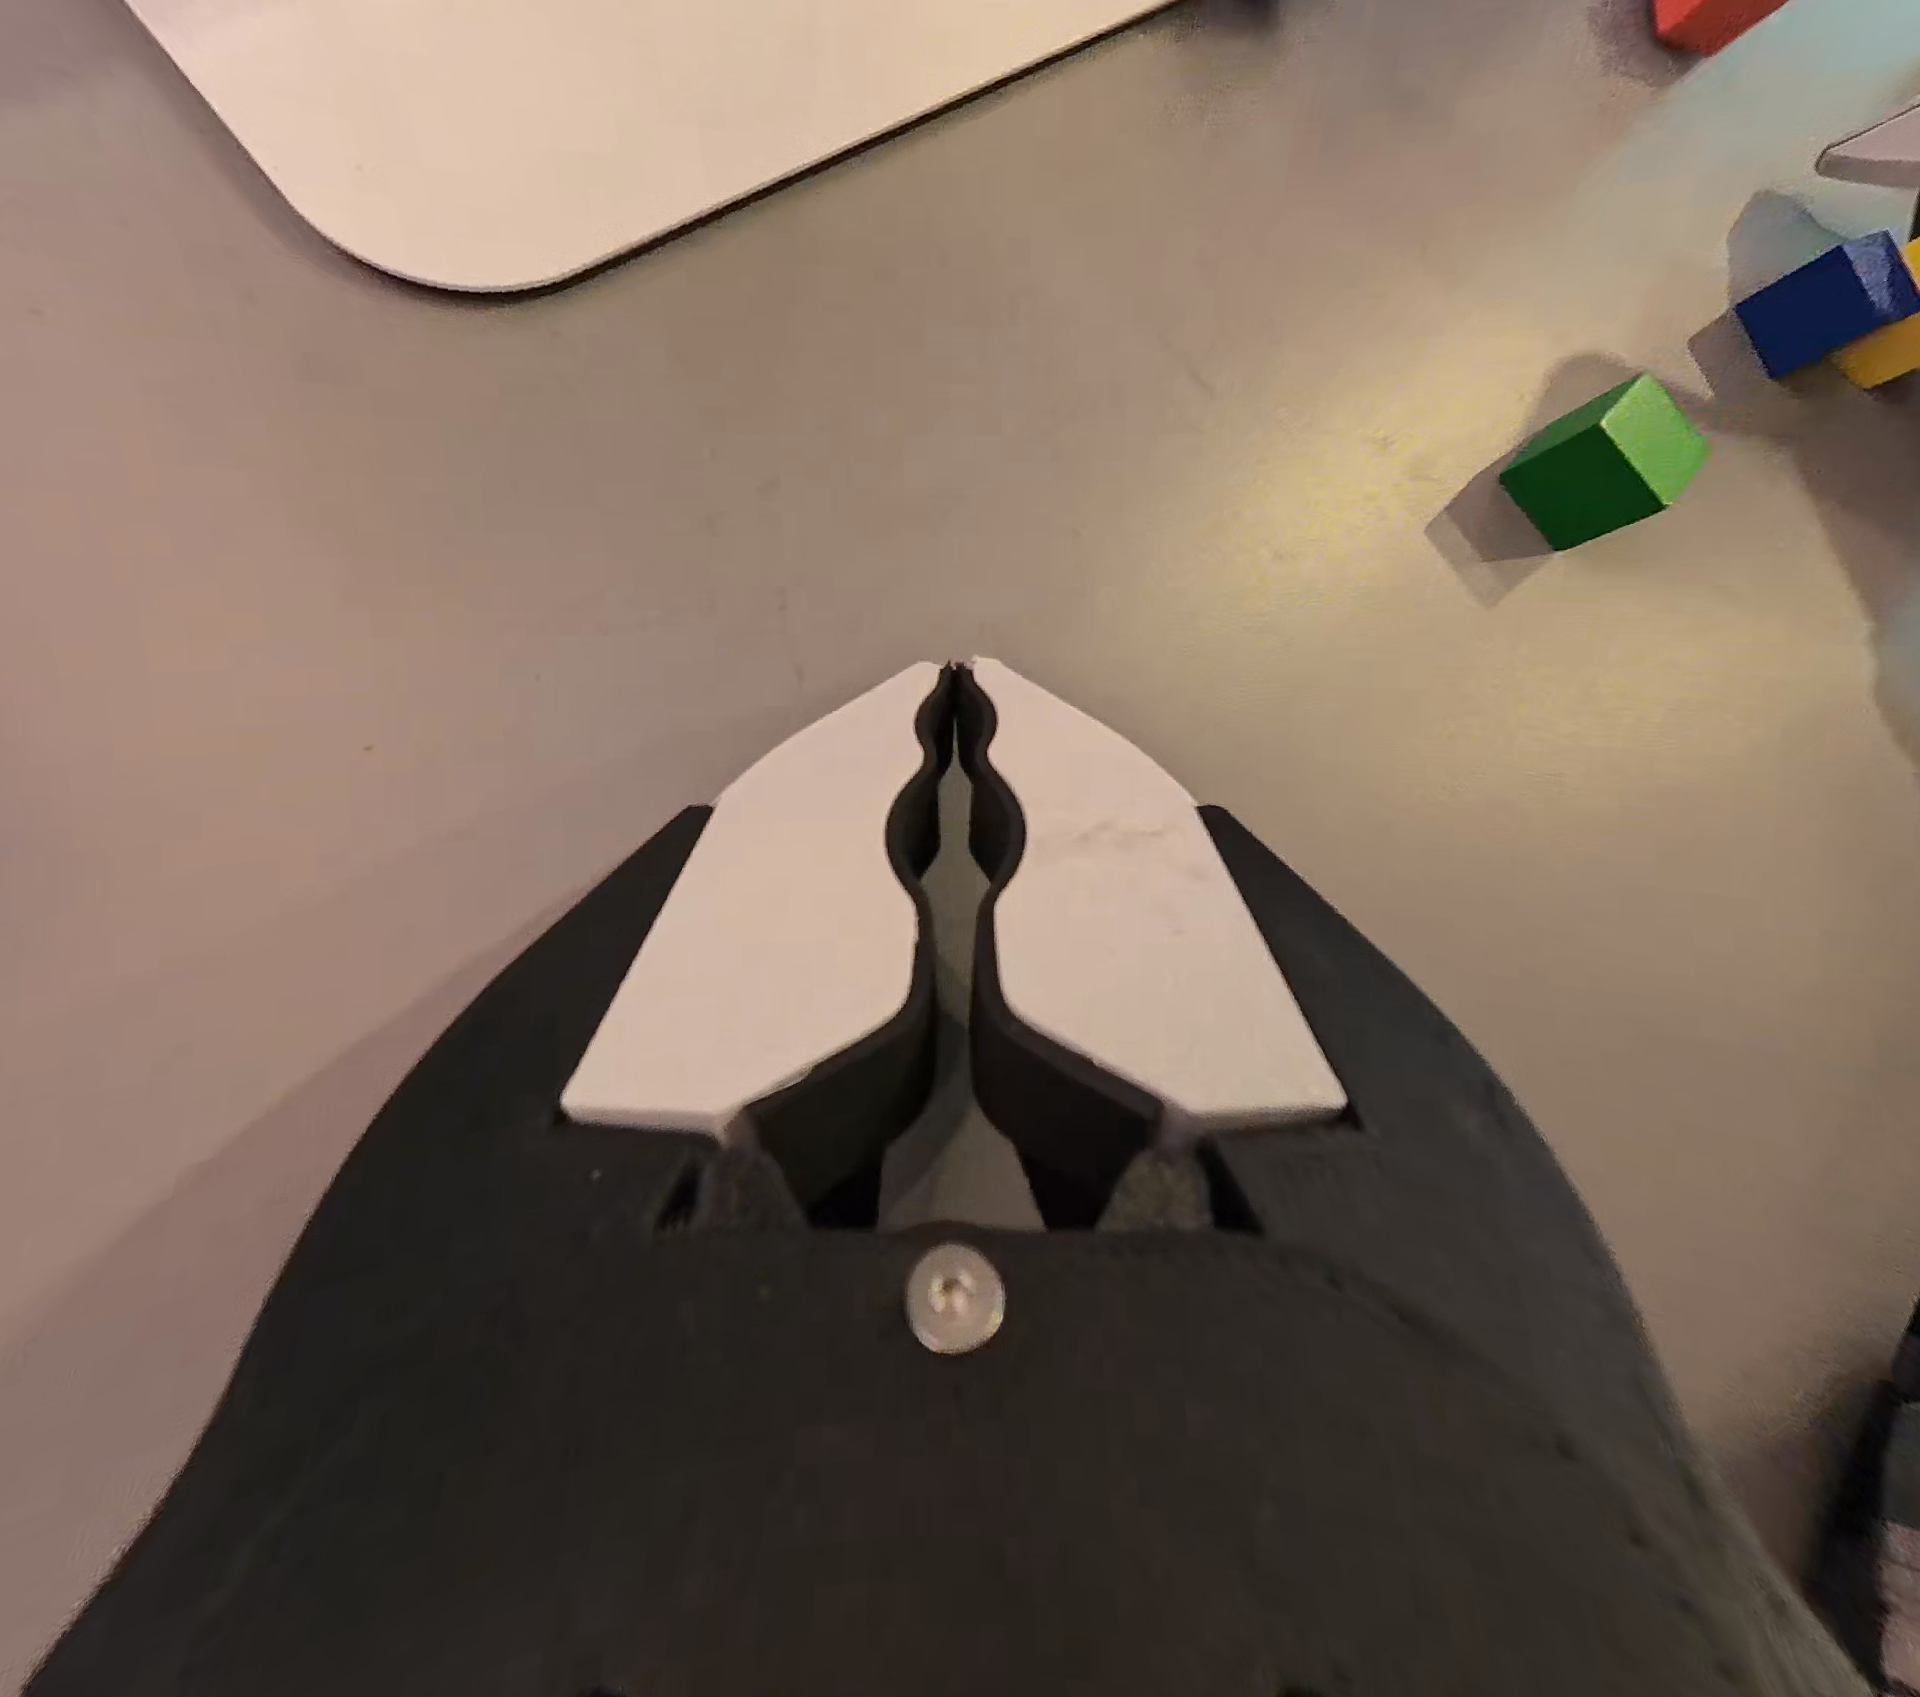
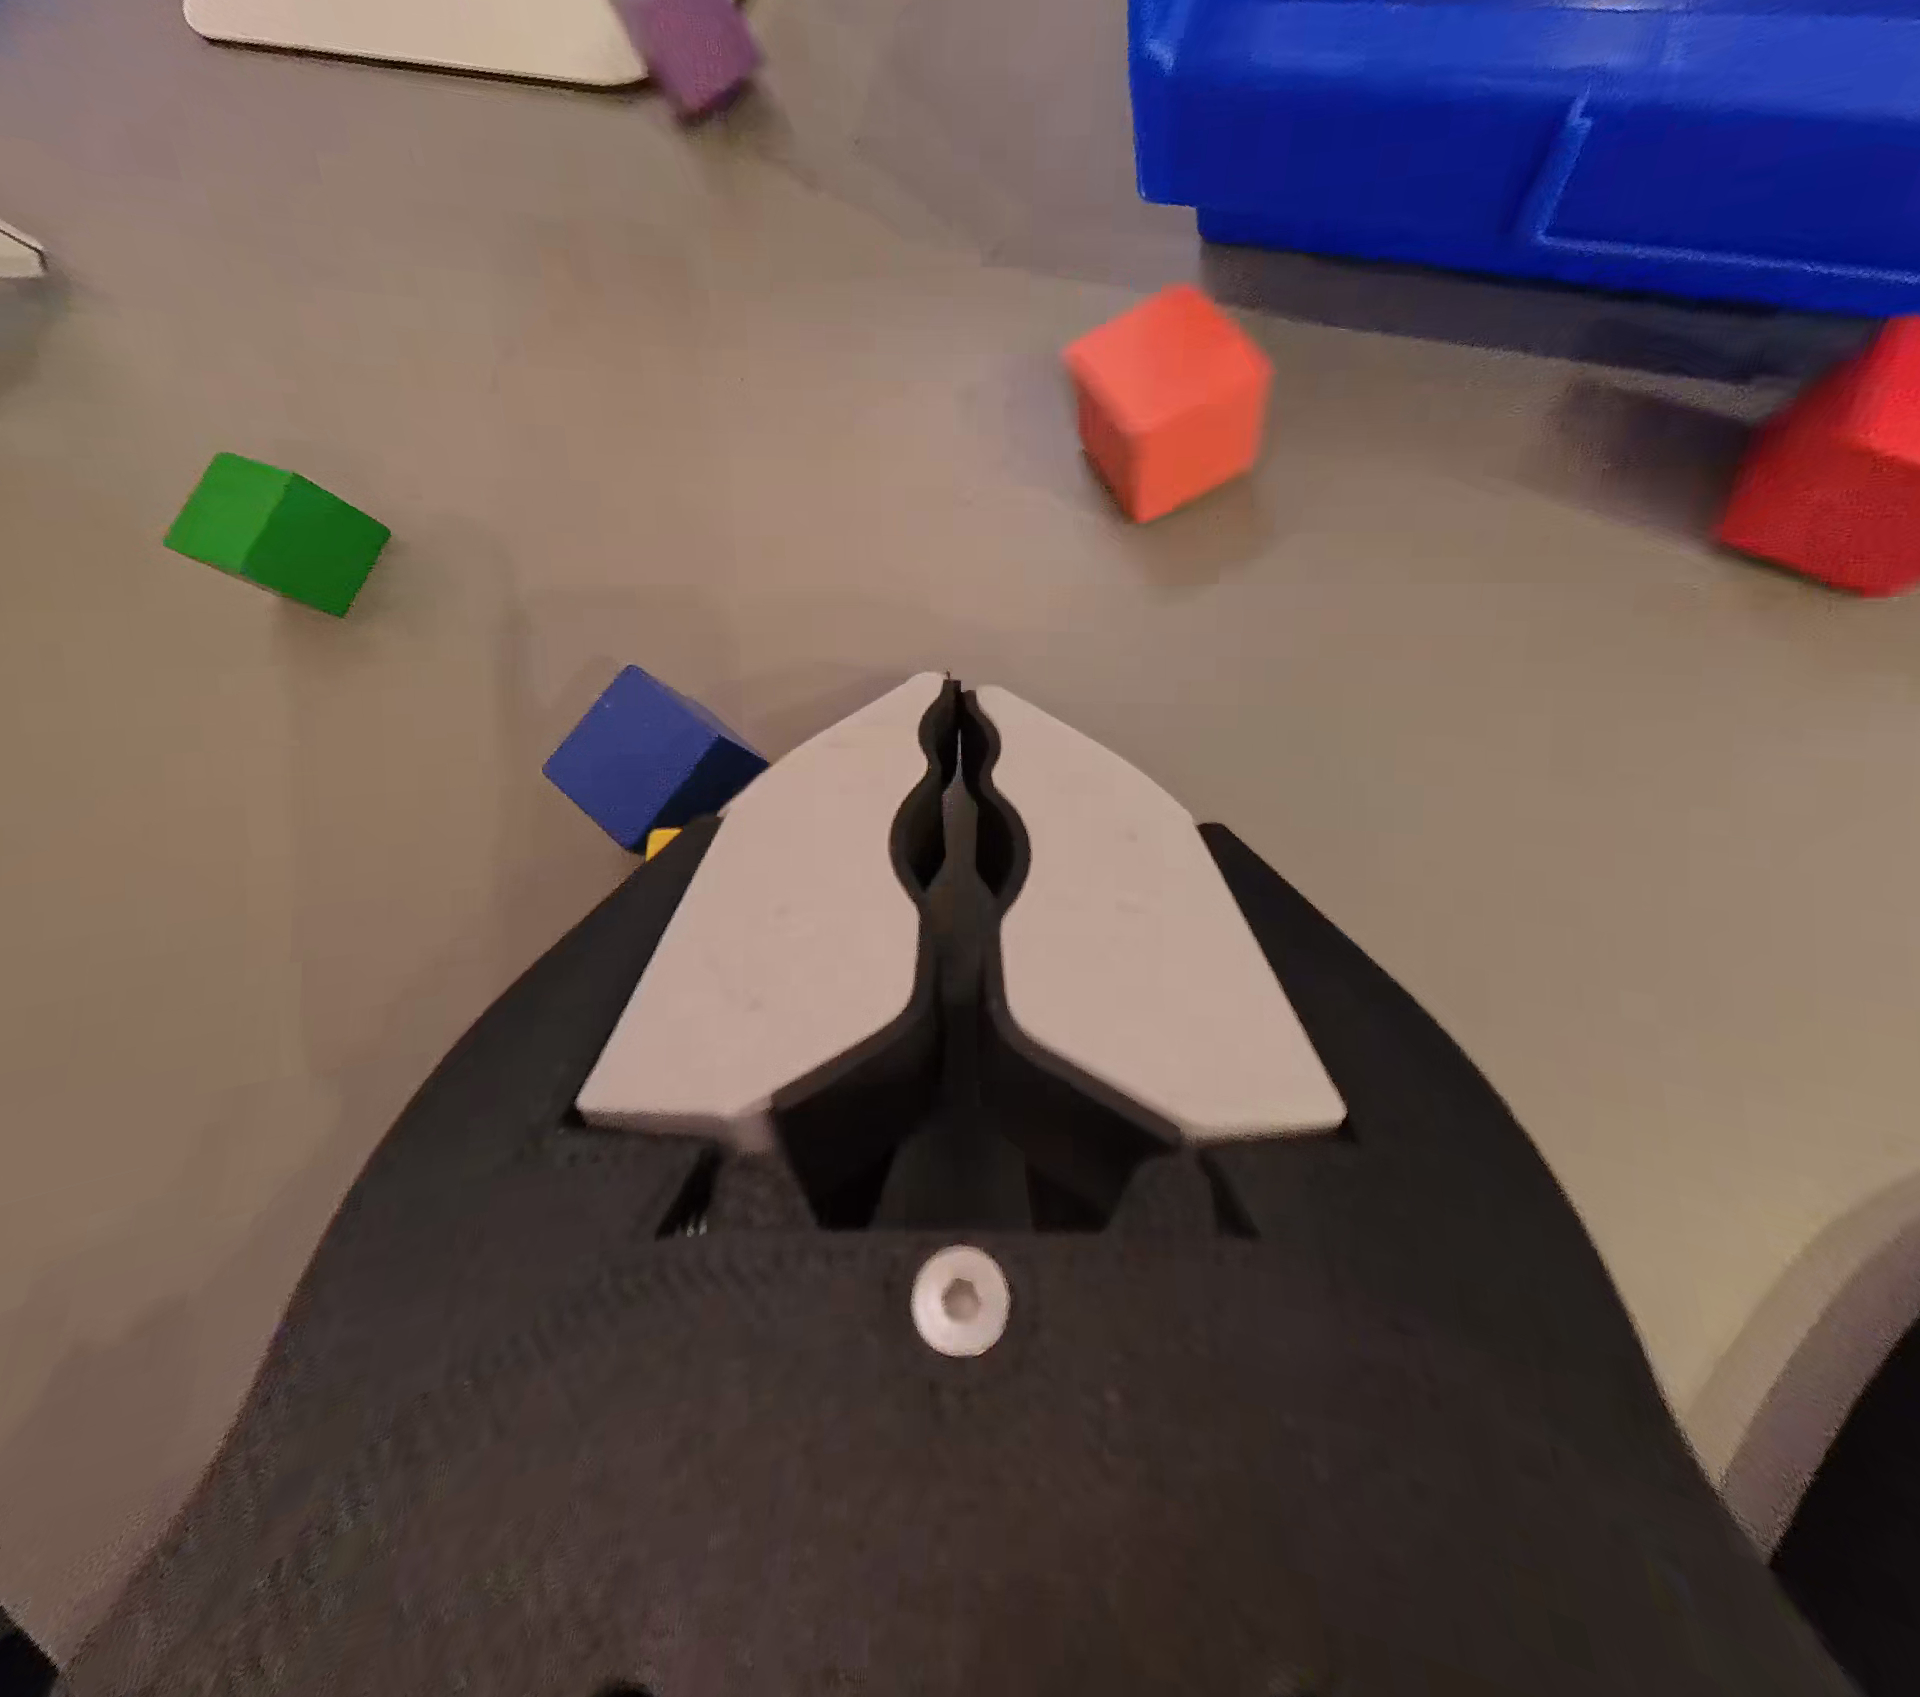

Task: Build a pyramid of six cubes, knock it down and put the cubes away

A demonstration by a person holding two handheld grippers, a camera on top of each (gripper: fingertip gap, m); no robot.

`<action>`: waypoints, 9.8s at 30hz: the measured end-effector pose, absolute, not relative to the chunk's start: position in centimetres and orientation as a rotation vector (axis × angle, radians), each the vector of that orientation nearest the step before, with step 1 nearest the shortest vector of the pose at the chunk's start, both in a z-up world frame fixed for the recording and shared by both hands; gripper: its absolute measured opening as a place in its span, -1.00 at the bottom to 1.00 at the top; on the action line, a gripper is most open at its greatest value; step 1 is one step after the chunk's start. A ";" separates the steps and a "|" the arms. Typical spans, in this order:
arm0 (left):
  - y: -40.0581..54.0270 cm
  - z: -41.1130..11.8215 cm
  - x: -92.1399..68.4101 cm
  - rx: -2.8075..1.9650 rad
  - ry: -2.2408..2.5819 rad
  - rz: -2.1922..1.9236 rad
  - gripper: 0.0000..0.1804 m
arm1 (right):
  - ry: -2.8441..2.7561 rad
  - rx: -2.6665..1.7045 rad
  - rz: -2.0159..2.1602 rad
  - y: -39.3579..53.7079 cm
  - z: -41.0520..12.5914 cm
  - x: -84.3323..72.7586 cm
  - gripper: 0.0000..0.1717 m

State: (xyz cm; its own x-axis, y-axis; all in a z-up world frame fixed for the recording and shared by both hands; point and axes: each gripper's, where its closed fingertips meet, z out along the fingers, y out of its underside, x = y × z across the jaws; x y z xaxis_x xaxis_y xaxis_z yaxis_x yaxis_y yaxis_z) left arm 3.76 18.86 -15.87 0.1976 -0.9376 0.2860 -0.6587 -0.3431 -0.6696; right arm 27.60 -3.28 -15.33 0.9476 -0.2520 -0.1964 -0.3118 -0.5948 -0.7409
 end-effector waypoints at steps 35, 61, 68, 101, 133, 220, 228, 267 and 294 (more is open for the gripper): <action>18.5 -15.8 3.9 -2.021 1.538 -0.955 -1.00 | 0.425 -2.455 -0.021 -6.9 -10.5 40.8 -0.66; 18.6 -15.7 4.0 -2.025 1.520 -0.980 -1.00 | 0.091 -2.335 -0.152 14.0 -4.4 44.9 -0.54; 18.6 -15.6 4.0 -2.031 1.513 -0.992 -1.00 | -0.082 -2.310 0.031 13.4 -4.0 30.0 -0.48; 18.4 -15.6 4.0 -2.027 1.526 -1.026 -1.00 | 0.468 -2.440 -0.229 12.0 -10.8 53.6 -0.67; 18.5 -15.6 4.8 -2.045 1.518 -1.075 -1.00 | 0.312 -2.660 0.058 -1.2 -15.5 34.0 -0.66; 18.5 -15.3 4.8 -2.071 1.484 -1.132 -1.00 | -0.102 -2.552 0.003 4.7 -5.3 39.8 -0.58; 18.6 -15.3 4.8 -2.080 1.478 -1.145 -1.00 | -0.684 -2.620 0.319 -2.9 -12.0 22.1 -0.45; 18.6 -15.2 4.6 -2.092 1.465 -1.167 -1.00 | -0.808 -2.338 0.294 5.5 -4.8 21.9 -0.49; 18.6 -15.1 4.6 -2.105 1.447 -1.197 -1.00 | 0.213 -2.617 -0.067 6.4 -9.5 46.3 -0.66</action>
State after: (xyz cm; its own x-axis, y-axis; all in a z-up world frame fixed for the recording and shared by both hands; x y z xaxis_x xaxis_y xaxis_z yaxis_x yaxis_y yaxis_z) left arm 4.62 18.63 -15.14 0.1362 -0.8797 0.4555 -0.6124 -0.4362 -0.6593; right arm 46.32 6.42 -9.52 0.9865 -0.1636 0.0074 -0.1386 -0.8580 -0.4946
